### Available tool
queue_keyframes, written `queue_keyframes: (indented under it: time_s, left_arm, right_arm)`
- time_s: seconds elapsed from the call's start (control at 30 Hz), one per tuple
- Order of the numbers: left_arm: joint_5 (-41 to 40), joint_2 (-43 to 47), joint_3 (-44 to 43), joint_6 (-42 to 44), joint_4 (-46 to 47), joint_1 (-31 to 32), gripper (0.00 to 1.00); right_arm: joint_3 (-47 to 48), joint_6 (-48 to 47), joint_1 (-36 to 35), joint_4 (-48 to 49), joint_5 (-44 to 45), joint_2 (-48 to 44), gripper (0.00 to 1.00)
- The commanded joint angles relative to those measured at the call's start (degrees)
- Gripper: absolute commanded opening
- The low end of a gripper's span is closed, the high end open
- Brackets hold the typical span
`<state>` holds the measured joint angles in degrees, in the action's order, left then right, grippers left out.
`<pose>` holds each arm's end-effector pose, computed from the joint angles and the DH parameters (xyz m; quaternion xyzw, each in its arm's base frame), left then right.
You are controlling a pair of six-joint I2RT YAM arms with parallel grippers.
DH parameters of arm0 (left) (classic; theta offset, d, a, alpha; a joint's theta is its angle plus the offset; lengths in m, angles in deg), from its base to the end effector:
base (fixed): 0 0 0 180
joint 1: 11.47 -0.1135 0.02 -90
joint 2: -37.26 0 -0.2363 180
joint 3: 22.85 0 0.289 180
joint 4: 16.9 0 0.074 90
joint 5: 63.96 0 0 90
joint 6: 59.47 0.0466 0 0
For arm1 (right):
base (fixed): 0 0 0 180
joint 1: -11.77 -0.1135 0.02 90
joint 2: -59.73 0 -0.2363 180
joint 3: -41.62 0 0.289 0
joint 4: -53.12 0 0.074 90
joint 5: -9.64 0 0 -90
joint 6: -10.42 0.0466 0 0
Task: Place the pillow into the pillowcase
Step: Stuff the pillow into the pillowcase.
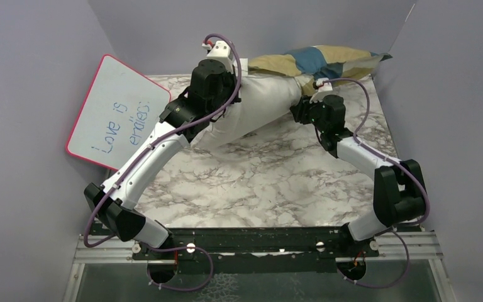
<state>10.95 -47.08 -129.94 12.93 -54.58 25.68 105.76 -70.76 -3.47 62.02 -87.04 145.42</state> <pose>0.3088 -0.2187 0.4298 0.0546 0.7883 -0.1853 0.5842 0.3733 0.1073 0.2166 -0.0800 0.7761 0.1745 0.6007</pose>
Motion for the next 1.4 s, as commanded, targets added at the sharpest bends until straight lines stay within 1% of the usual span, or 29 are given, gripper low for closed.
queue_keyframes:
  time_s: [0.0, 0.07, 0.1, 0.13, 0.17, 0.2, 0.23, 0.27, 0.33, 0.37, 0.43, 0.5, 0.57, 0.73, 0.8, 0.97, 1.0, 1.07, 1.13, 1.23, 1.27, 1.33, 1.37]
  left_arm:
    - [0.8, 3.2, -0.7, -2.7, 5.1, -1.2, 0.0]
    - [0.7, 3.3, -0.6, -2.8, 5.0, -1.4, 0.0]
    - [0.4, 3.2, -0.4, -2.8, 5.0, -1.5, 0.0]
    - [0.0, 3.3, -0.2, -2.9, 5.0, -1.6, 0.0]
    - [-0.7, 3.3, 0.0, -3.0, 5.1, -1.7, 0.0]
    - [-1.4, 3.3, 0.4, -3.0, 5.1, -1.7, 0.0]
    - [-2.1, 3.4, 0.7, -3.0, 5.2, -1.7, 0.0]
    - [-3.1, 3.3, 1.3, -3.0, 5.1, -1.7, 0.0]
    - [-5.8, 3.1, 2.2, -3.2, 5.1, -1.7, 0.0]
    - [-7.5, 3.0, 2.8, -3.3, 5.3, -1.7, 0.0]
    - [-11.1, 2.5, 4.3, -3.4, 6.0, -1.7, 0.0]
    - [-13.4, 1.9, 5.7, -4.1, 6.6, -1.7, 0.0]
    - [-14.4, 1.0, 6.5, -4.9, 7.1, -1.7, 0.0]
    - [-16.8, -0.5, 8.6, -5.8, 8.4, -1.8, 0.0]
    - [-16.9, -0.1, 9.8, -6.2, 9.5, -1.8, 0.0]
    - [-17.7, -0.4, 9.2, -7.0, 9.3, -1.9, 0.0]
    - [-17.7, -0.3, 9.3, -7.3, 9.3, -2.0, 0.0]
    - [-17.6, -0.3, 9.3, -7.8, 9.3, -2.0, 0.0]
    - [-17.8, -0.3, 9.3, -7.7, 9.3, -2.0, 0.0]
    - [-18.4, 0.7, 9.6, -7.0, 8.5, -2.5, 0.0]
    - [-17.9, 1.5, 9.8, -7.5, 7.9, -3.0, 0.0]
    - [-15.2, 3.8, 10.4, -9.9, 6.7, -4.8, 0.0]
    - [-11.9, 5.0, 10.7, -11.3, 6.4, -5.8, 0.0]
  right_arm:
    - [3.1, -1.2, 0.3, 8.9, 0.2, 4.8, 0.43]
    - [4.5, -1.2, 0.3, 9.7, 0.1, 7.0, 0.44]
    - [5.4, -1.2, 0.3, 9.6, 0.4, 8.0, 0.42]
    - [6.2, -1.3, 0.3, 9.4, 1.2, 9.0, 0.39]
    - [6.8, -1.5, 0.2, 9.2, 2.3, 9.6, 0.32]
    - [7.0, -1.9, 0.3, 9.7, 3.0, 9.9, 0.2]
    - [7.0, -2.7, 0.3, 9.9, 2.8, 9.9, 0.06]
    - [7.3, -3.5, 0.3, 8.8, 1.8, 9.1, 0.01]
    - [6.9, -4.5, 0.3, 6.9, -3.1, 6.0, 0.0]
    - [5.9, -5.0, 0.2, 7.7, -7.3, 4.1, 0.0]
    - [4.2, -6.1, 0.0, 9.5, -18.5, 1.2, 0.0]
    - [3.4, -10.6, -1.3, 10.0, -26.9, -0.2, 0.0]
    - [2.2, -14.5, -2.1, 11.2, -32.3, -0.9, 0.0]
    - [3.5, -17.9, -2.2, 9.7, -42.4, -2.3, 0.0]
    - [5.4, -19.7, -2.2, 6.0, -46.2, -2.0, 0.0]
    - [9.2, -22.8, -2.7, -2.8, -56.6, -1.8, 0.0]
    - [10.3, -25.1, -3.4, -5.6, -57.9, -1.6, 0.0]
    - [13.1, -29.0, -5.0, -12.2, -56.3, -0.6, 0.0]
    - [14.2, -29.7, -5.4, -15.0, -54.2, -0.5, 0.0]
    - [12.5, -23.9, -5.4, -10.8, -47.8, -3.9, 0.0]
    - [13.4, -21.7, -5.4, -11.2, -45.4, -5.2, 0.0]
    - [18.1, -18.1, -5.3, -16.3, -42.9, -7.3, 0.0]
    - [20.6, -16.4, -5.3, -19.3, -43.1, -8.1, 0.0]
